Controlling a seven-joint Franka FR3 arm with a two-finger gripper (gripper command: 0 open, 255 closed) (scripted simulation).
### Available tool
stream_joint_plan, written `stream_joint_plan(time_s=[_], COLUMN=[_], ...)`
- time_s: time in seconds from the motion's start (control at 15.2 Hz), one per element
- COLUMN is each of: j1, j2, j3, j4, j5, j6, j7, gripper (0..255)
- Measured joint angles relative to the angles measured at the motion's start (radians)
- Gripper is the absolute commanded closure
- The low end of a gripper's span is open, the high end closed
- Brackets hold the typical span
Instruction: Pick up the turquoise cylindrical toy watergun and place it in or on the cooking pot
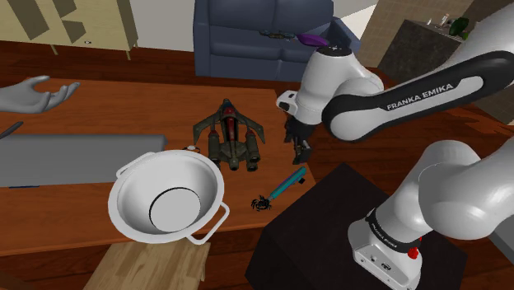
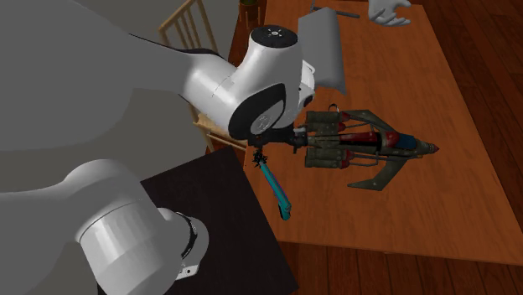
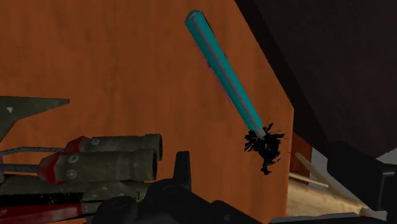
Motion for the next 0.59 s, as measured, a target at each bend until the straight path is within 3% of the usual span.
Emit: stream_joint_plan(time_s=[0.4, 0.59], j1=[0.013, -0.021], j2=[0.236, 0.386], j3=[0.008, 0.017], j4=[-0.051, -0.057], j5=[-0.099, -0.23], j6=[0.269, 0.415], j7=[-0.11, -0.11], gripper=[0, 0])
